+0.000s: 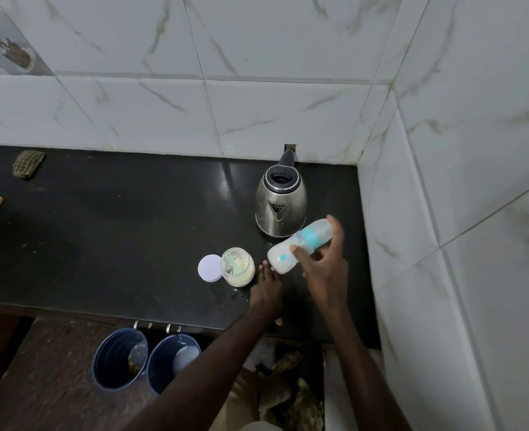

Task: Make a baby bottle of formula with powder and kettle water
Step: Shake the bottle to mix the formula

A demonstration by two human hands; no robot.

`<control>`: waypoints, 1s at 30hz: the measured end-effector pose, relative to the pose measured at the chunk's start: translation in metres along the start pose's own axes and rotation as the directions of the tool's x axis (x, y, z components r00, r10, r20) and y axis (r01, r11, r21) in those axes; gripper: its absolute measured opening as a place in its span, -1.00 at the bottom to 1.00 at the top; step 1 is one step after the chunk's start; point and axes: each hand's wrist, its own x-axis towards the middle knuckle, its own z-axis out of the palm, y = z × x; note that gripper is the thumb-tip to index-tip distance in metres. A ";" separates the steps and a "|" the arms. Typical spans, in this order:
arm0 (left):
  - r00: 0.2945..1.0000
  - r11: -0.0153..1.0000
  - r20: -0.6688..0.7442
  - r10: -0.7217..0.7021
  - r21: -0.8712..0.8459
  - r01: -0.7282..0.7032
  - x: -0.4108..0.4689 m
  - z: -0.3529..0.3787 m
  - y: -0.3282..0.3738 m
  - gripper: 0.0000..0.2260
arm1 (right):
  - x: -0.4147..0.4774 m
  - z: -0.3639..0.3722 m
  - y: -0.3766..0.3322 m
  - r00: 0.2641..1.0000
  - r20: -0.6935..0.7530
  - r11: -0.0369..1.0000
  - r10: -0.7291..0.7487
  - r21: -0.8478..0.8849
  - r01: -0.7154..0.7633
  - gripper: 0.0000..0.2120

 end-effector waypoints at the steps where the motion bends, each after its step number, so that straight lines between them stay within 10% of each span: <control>1: 1.000 0.999 -0.002 0.005 0.036 -0.005 0.002 0.000 0.001 0.27 | 0.005 -0.001 -0.005 0.991 -0.125 0.996 0.044 0.082 -0.033 -0.14; 4: 1.000 0.997 0.001 0.003 0.077 -0.003 0.003 0.002 0.003 0.33 | 0.011 -0.002 -0.007 0.949 -0.297 0.977 0.103 0.212 -0.040 -0.15; 9: 0.999 0.999 0.044 -0.007 0.038 0.005 -0.003 -0.001 0.001 0.25 | -0.002 0.001 0.009 0.996 0.089 1.000 -0.006 -0.007 0.007 -0.15; 14: 1.000 0.996 0.021 0.020 0.090 -0.022 0.005 -0.003 0.005 0.32 | 0.008 -0.009 0.001 0.952 -0.289 0.975 0.098 0.220 -0.033 -0.14; 19: 0.998 1.000 0.057 0.014 -0.001 -0.014 0.000 0.000 -0.003 0.27 | -0.007 -0.003 0.017 0.988 0.151 1.000 -0.018 -0.018 0.021 -0.12; 25: 0.999 0.997 0.030 -0.011 0.080 0.008 0.001 0.003 0.001 0.30 | 0.000 -0.003 0.004 0.966 -0.249 0.979 0.077 0.203 -0.026 -0.14; 30: 0.998 1.000 0.063 -0.002 -0.019 0.003 -0.001 0.001 -0.003 0.18 | -0.009 0.005 0.008 0.990 0.135 0.997 -0.050 -0.051 0.058 -0.10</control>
